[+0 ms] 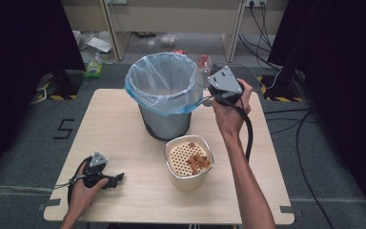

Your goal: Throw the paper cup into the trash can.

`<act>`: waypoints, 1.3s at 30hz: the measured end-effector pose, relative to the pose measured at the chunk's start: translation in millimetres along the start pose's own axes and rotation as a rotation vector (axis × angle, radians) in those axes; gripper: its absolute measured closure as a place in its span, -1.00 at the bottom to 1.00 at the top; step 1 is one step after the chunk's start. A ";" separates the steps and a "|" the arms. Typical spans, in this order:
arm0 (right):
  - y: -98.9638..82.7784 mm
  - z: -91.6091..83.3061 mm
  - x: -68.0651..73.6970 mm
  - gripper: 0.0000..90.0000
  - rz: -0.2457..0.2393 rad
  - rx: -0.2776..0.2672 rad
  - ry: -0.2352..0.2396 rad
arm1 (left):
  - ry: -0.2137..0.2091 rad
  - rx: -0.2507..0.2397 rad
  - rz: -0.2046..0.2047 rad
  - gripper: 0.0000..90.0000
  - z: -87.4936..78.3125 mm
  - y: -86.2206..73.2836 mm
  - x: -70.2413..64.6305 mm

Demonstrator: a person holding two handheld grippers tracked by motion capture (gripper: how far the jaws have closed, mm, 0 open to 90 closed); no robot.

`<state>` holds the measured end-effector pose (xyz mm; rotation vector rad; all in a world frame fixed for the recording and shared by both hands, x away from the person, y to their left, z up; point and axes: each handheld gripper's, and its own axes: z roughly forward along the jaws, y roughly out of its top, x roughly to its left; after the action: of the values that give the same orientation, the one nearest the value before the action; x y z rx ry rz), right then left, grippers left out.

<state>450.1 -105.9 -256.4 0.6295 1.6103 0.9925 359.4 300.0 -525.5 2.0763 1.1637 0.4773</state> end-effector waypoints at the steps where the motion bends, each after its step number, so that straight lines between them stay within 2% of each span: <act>1: 3.7 3.6 1.4 0.93 -0.001 0.000 0.005 | -0.001 0.000 -0.002 -1.00 0.0 0.0 -0.1; 2: 3.7 3.6 1.4 0.93 -0.001 0.000 0.005 | 0.000 0.000 -0.002 -1.00 0.0 -0.1 -0.1; 8: 24.4 28.3 15.3 0.93 -0.010 0.017 0.046 | -0.001 -0.001 -0.001 -1.00 0.1 -0.1 0.0; 14: 32.3 45.1 29.8 0.93 -0.034 0.048 0.087 | 0.000 -0.002 -0.002 -1.00 0.2 -0.1 -0.1; 15: 33.9 52.1 37.5 0.93 -0.029 0.059 0.107 | -0.001 0.000 -0.001 -1.00 0.1 -0.1 0.0; 17: 34.2 54.7 40.1 0.93 -0.034 0.063 0.113 | 0.000 0.000 0.000 -1.00 0.0 0.0 0.1; 19: 35.0 65.3 50.7 0.92 -0.047 0.093 0.135 | -0.001 0.000 0.000 -1.00 0.0 0.0 0.1; 21: 35.2 72.7 55.5 0.88 -0.034 0.106 0.158 | 0.000 0.000 0.000 -1.00 0.0 0.0 0.1; 23: 35.2 79.3 60.0 0.69 0.009 0.128 0.190 | 0.000 0.000 0.000 -1.00 0.0 0.0 0.1; 24: 35.2 79.3 60.0 0.69 0.009 0.128 0.190 | 0.000 0.000 0.000 -1.00 0.0 0.0 0.1; 25: 34.5 87.0 63.6 0.51 0.065 0.171 0.231 | -0.001 0.000 0.000 -1.00 0.0 0.0 0.1; 27: 34.5 87.8 64.1 0.49 0.064 0.171 0.226 | 0.000 -0.001 0.000 -1.00 0.1 -0.1 0.1; 28: 34.3 89.3 63.7 0.35 0.091 0.178 0.246 | -0.001 0.000 0.000 -1.00 0.0 0.0 0.1; 31: 32.2 87.1 60.6 0.19 0.089 0.202 0.245 | -0.001 0.000 -0.001 -1.00 0.0 0.0 0.1; 33: 30.7 85.4 58.2 0.16 0.103 0.207 0.250 | -0.001 0.000 0.000 -1.00 0.0 0.0 0.1; 34: 26.5 80.5 50.8 0.08 0.123 0.209 0.244 | -0.001 0.000 -0.001 -1.00 0.0 0.0 0.1; 37: 22.7 75.8 43.4 0.02 0.139 0.212 0.243 | 0.000 -0.001 -0.002 -1.00 0.1 -0.1 0.0; 39: 17.6 69.7 35.0 -0.02 0.179 0.219 0.250 | -0.001 0.000 0.000 -1.00 0.0 0.0 0.1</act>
<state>505.8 -48.9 -263.6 0.8367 1.9265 1.0662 359.5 300.1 -525.6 2.0765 1.1631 0.4766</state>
